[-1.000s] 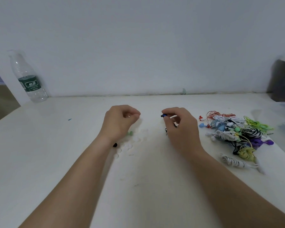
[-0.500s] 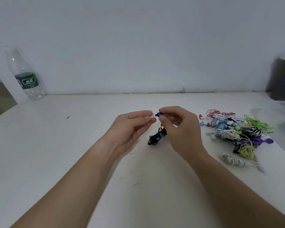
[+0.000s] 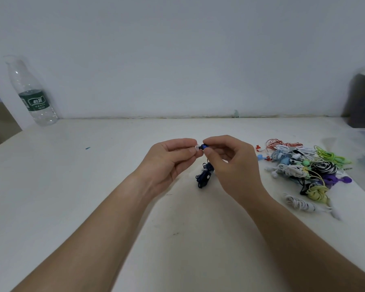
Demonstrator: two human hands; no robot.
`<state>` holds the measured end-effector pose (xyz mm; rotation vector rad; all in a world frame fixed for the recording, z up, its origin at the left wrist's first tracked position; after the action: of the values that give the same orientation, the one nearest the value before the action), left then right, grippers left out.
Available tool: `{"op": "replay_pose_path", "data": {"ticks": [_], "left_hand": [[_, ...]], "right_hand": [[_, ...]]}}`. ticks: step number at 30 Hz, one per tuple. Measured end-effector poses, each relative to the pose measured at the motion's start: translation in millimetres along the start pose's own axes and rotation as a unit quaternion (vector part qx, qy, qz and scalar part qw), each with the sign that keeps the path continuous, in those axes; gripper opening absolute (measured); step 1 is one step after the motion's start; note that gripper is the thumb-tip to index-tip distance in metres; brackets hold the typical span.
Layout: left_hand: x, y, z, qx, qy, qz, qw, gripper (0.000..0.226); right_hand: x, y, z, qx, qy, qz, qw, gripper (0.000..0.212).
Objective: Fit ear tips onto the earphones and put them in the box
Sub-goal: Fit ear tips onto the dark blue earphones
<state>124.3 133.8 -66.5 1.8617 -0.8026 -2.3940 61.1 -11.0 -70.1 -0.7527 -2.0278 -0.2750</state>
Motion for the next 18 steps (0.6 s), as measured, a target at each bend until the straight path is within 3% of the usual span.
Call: {"op": "replay_pose_path", "data": {"ticks": [18], "left_hand": [[-0.6,-2.1,-0.7,0.013,0.018,-0.049,0.999,0.016]], "right_hand": [[-0.4,-1.7,-1.7,0.002,0.015,-0.004,1.000,0.024]]}}
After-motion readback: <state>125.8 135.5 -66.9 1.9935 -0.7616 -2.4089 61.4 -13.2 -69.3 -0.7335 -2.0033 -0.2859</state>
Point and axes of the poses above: each hand's wrist, its own z-axis away from the middle knuckle, its own y-axis out of the palm, x = y × z, the point moved 4 cm from there along -z, towards the middle knuckle, and after that the axes turned 7 degrees about -x, right-handed, at the moved point
